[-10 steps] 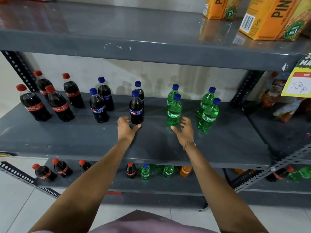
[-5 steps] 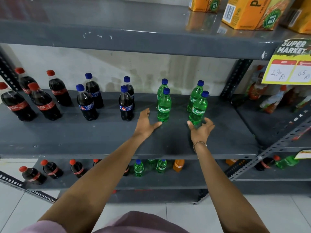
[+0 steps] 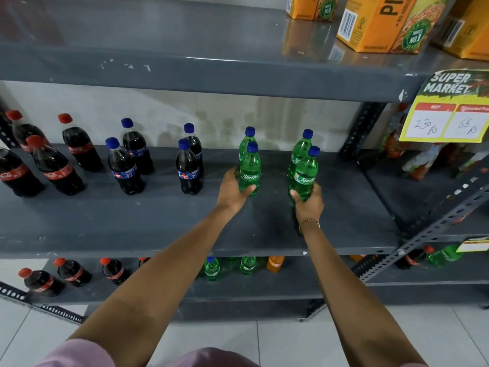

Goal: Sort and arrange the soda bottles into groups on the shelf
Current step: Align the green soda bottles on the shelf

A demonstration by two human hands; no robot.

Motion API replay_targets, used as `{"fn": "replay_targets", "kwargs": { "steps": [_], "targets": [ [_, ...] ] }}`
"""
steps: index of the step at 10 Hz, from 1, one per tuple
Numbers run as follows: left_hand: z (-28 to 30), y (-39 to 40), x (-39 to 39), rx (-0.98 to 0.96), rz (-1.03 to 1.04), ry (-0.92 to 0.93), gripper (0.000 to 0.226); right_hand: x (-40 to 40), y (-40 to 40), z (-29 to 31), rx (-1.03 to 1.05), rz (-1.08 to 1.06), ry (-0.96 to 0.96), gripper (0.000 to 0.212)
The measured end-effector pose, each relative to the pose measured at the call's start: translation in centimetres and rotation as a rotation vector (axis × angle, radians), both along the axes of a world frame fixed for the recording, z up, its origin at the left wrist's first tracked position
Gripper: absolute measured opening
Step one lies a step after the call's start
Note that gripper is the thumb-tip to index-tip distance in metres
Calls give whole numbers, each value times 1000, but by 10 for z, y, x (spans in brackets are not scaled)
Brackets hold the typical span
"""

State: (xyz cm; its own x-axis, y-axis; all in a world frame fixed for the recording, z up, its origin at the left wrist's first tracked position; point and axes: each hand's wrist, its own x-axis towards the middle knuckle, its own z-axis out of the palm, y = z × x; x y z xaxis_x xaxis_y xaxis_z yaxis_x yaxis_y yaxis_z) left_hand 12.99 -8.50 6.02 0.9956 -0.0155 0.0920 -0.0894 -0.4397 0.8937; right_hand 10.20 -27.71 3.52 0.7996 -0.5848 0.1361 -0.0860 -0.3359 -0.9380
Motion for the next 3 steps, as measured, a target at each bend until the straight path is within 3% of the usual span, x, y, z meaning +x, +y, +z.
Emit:
{"fn": "replay_targets", "kwargs": {
  "steps": [1, 3],
  "targets": [
    [-6, 8, -2, 39, 12, 39, 76, 2, 1, -1, 13, -15, 9, 53],
    [-7, 43, -21, 135, 65, 28, 71, -1, 2, 6, 40, -22, 30, 65]
  ]
}}
